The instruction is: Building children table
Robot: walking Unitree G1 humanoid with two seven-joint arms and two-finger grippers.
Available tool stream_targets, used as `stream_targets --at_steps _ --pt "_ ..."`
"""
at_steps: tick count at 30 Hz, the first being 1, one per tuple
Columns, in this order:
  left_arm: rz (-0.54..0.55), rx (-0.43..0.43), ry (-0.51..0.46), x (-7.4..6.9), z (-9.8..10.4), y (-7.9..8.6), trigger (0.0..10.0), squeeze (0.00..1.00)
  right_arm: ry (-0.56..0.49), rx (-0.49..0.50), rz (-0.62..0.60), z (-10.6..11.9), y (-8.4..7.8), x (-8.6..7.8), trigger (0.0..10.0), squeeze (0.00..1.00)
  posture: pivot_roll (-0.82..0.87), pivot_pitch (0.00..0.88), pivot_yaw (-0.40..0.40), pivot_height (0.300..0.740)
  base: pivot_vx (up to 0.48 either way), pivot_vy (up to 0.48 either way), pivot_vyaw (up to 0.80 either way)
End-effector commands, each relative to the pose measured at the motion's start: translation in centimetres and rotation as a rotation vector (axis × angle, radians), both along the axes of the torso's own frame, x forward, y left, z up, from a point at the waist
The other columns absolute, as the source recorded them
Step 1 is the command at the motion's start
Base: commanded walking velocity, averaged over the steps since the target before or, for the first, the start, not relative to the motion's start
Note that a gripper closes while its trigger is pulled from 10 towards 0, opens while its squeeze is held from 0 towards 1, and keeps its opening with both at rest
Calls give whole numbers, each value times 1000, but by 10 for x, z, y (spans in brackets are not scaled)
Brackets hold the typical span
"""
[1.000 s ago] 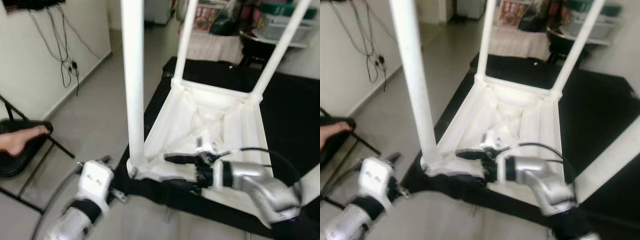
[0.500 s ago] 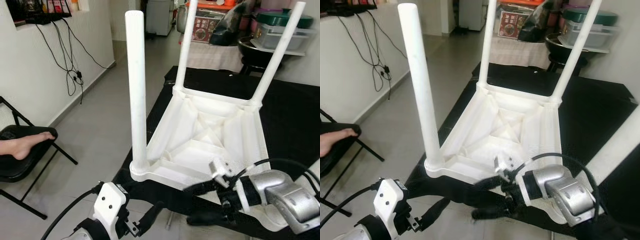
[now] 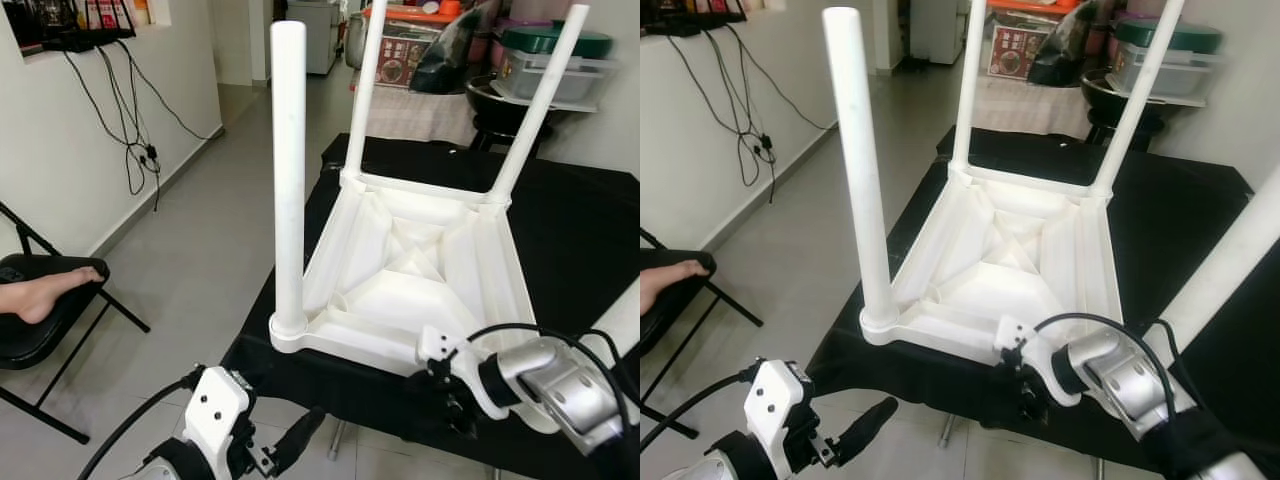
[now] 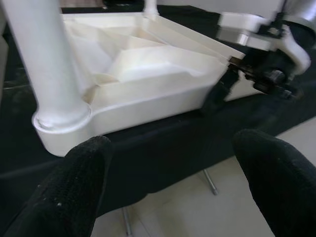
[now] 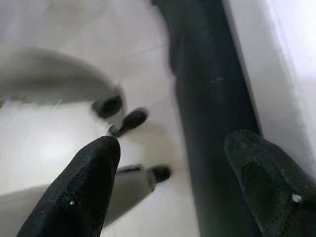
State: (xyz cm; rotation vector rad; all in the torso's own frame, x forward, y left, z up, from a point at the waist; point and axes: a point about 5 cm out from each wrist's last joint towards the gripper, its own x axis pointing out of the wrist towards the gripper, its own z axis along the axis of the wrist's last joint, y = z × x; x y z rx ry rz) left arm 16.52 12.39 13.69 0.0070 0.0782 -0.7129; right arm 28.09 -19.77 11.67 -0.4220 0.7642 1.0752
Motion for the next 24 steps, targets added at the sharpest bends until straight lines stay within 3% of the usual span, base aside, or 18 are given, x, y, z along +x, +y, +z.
stream_targets --at_steps 1,3,7,16,18,19,22,24 --pt "-13 11 9 -1 -2 0 10000 0 -143 -15 -127 22 -12 20 10000 0 -20 44 -72 740 0 0 0" --pt "-13 11 9 -1 -2 0 10000 0 -143 -15 -127 22 -12 20 10000 0 -20 44 -72 740 0 0 0" --pt "-14 13 6 -1 -1 0 10000 0 -279 26 -266 36 -5 46 10000 0 -14 47 -75 740 0 0 0" --pt "-6 11 2 0 0 0 10000 0 -316 38 -295 39 3 53 10000 0 -15 51 -76 740 0 0 0" --pt "-1 6 -2 1 0 0 10000 0 -294 151 -212 45 16 48 10000 0 -16 50 -79 740 0 0 0" --pt "-1 6 -2 1 0 0 10000 0 -294 151 -212 45 16 48 10000 0 -16 50 -79 740 0 0 0" --pt "34 -44 -42 8 10 2 10000 0 -317 426 -60 73 28 37 10000 0 -29 36 -82 740 0 0 0" --pt "54 -76 -72 13 18 4 10000 0 -343 514 -30 85 29 35 10000 0 -29 36 -82 740 0 0 0"
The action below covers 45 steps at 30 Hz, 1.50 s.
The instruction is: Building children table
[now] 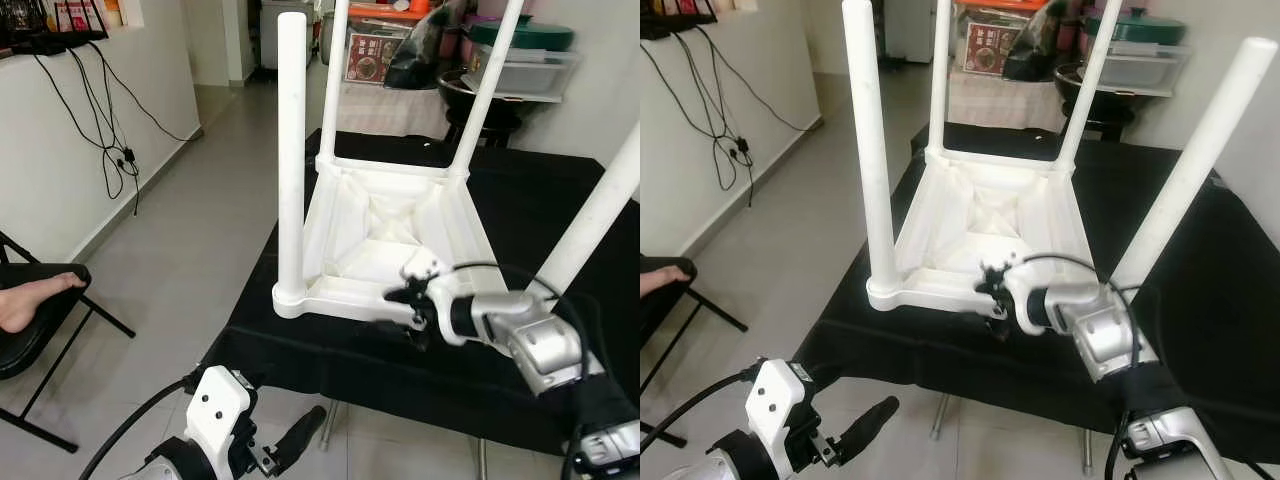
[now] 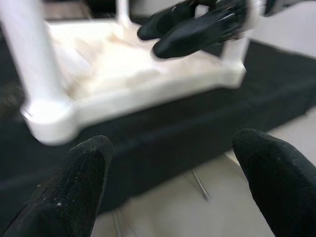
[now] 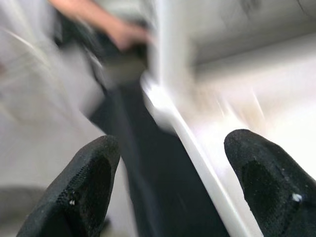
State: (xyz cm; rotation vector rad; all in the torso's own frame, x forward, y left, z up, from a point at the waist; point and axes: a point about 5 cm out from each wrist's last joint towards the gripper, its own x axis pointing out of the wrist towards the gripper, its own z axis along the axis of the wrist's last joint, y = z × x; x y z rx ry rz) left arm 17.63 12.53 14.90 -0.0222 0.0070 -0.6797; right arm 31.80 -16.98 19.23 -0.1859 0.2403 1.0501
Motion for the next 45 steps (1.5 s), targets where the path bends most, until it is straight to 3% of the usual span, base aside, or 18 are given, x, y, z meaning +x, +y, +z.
stream_targets --at_steps 1,4,6,10,15,16,17,18,22,33,43,45 --pt "19 -27 -16 2 6 2 10000 0 -29 68 37 9 2 -2 10000 0 -29 36 -82 740 0 0 0" --pt "125 -70 -108 21 24 9 10000 0 -94 209 -47 23 5 6 10000 0 -41 17 -82 740 0 0 0" --pt "170 -76 -134 28 28 12 10000 0 -124 250 -114 25 9 9 10000 0 -49 14 -78 740 0 0 0" --pt "285 -26 -143 42 23 18 10000 0 -112 329 -253 10 27 5 10000 0 -62 19 -64 740 0 0 0" --pt "310 91 -116 46 8 17 10000 0 -71 376 -201 -2 44 -15 10000 0 -78 22 -42 740 0 0 -640" --pt "279 133 -118 44 6 13 10000 0 -52 381 -130 -7 50 -27 10000 0 -79 23 -36 740 0 0 -800" --pt "279 133 -118 44 6 13 10000 0 -52 381 -130 -7 50 -27 10000 0 -79 23 -36 740 0 0 -800" --pt "222 162 -117 42 4 8 10000 0 0 397 -13 -15 54 -46 10000 0 -83 21 -31 740 0 0 -800" --pt "175 150 -100 40 3 6 10000 0 43 402 64 -21 54 -60 10000 0 -82 20 -29 740 0 0 -800" --pt "75 203 -85 36 -3 -2 10000 0 113 383 57 -35 41 -73 10000 0 -87 16 -25 740 0 0 -800" --pt "118 260 -130 42 -1 -1 10000 0 99 353 -10 -37 33 -67 10000 0 -86 17 -29 740 0 0 -800" --pt "143 253 -151 44 1 0 10000 0 78 322 -94 -43 33 -57 10000 0 -86 18 -28 740 0 0 -800"
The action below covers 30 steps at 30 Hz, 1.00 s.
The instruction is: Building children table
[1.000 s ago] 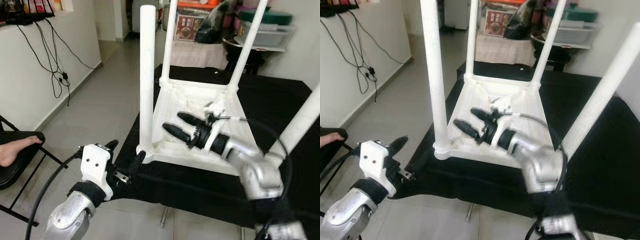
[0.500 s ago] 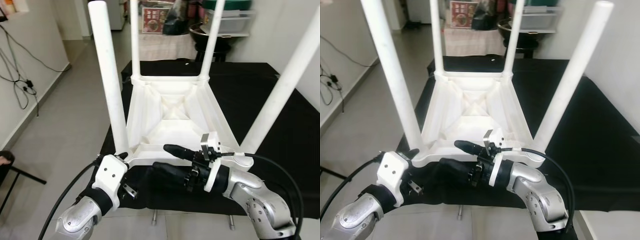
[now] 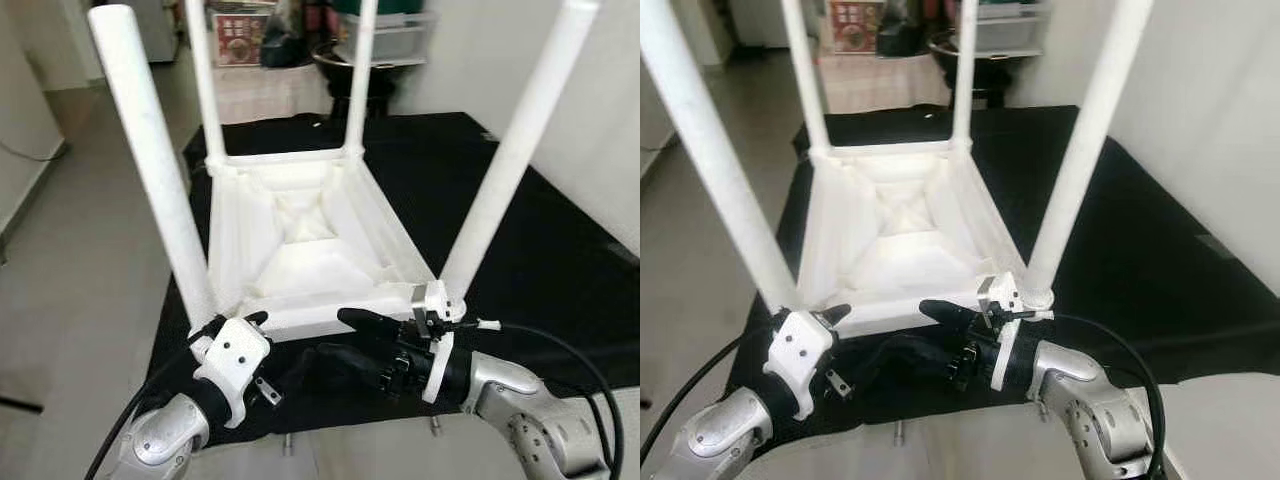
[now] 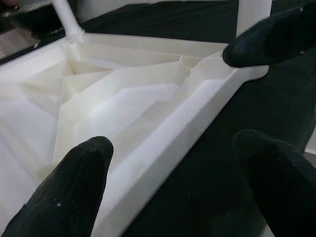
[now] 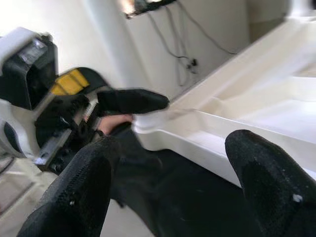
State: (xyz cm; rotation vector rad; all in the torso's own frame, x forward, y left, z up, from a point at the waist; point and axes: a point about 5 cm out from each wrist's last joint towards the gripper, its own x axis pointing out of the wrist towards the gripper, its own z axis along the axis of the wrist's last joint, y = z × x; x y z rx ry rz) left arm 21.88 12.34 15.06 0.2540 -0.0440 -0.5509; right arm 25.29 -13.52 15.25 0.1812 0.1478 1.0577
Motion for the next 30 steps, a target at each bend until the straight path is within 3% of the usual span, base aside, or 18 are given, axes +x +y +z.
stream_targets --at_steps 1,3,7,15,18,30 --pt "17 12 -15 1 0 2 10000 0 -10 -27 -67 -3 -2 8 10000 0 -86 18 -28 740 0 0 -800" --pt "24 12 -33 2 1 3 10000 0 -23 -40 -129 -6 0 16 10000 0 -80 19 -30 740 0 0 -800" --pt "31 3 -31 1 2 3 10000 0 -9 -17 -134 -8 5 17 10000 0 -77 18 -31 740 0 0 -713" --pt "-7 12 -45 1 4 -2 10000 0 -16 -18 -118 -11 11 16 10000 0 -80 20 -32 740 0 -248 0" --pt "53 -11 -60 5 7 1 10000 0 -20 -17 -118 -10 10 16 10000 0 -80 22 -33 740 0 -154 0" --pt "85 -5 -82 6 8 4 10000 0 -42 -46 -62 -7 8 16 10000 0 -76 23 -38 740 0 0 0"
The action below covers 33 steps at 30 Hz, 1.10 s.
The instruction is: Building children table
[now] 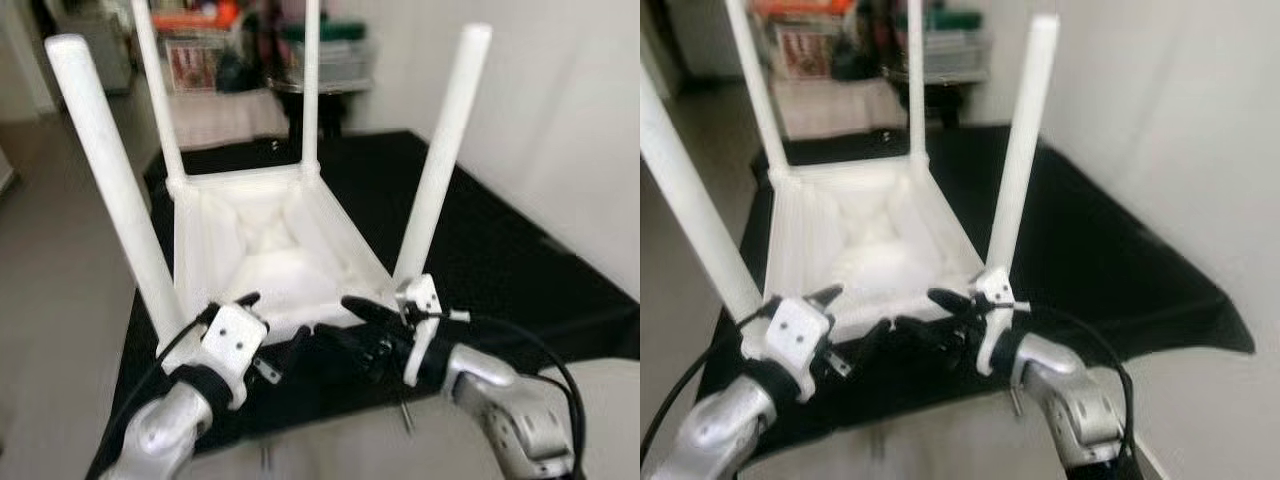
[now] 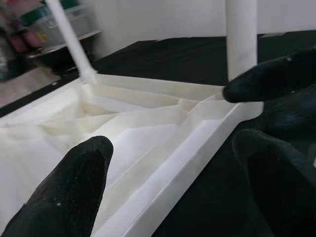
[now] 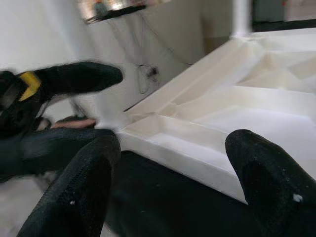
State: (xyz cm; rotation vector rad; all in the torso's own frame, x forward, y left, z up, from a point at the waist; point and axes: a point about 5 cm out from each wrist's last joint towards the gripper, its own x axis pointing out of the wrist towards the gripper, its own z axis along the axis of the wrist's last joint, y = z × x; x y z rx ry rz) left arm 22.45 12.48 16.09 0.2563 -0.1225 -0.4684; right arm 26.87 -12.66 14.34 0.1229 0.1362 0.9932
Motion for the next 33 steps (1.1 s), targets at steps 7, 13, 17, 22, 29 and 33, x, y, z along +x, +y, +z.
stream_targets --at_steps 7,13,17,22,29,33 --pt "80 20 -63 3 4 7 10000 0 -148 -64 116 37 -25 2 10000 0 -83 26 -34 740 0 0 0" --pt "189 -16 -76 5 5 12 10000 0 -465 36 -102 113 -35 30 10000 0 -79 26 -32 740 0 0 0" --pt "215 -12 -74 5 5 13 10000 0 -547 59 -152 132 -31 33 10000 0 -77 26 -32 740 0 0 0" --pt "218 -2 -89 5 6 12 10000 0 -633 96 -182 156 -29 34 10000 0 -70 24 -31 740 0 0 0" --pt "204 7 -87 4 5 9 10000 0 -818 90 -299 200 -30 34 10000 0 -70 20 -25 740 0 0 0" --pt "176 -3 -58 3 3 5 10000 0 -943 54 -437 224 -34 35 10000 0 -68 19 -21 740 0 0 0"
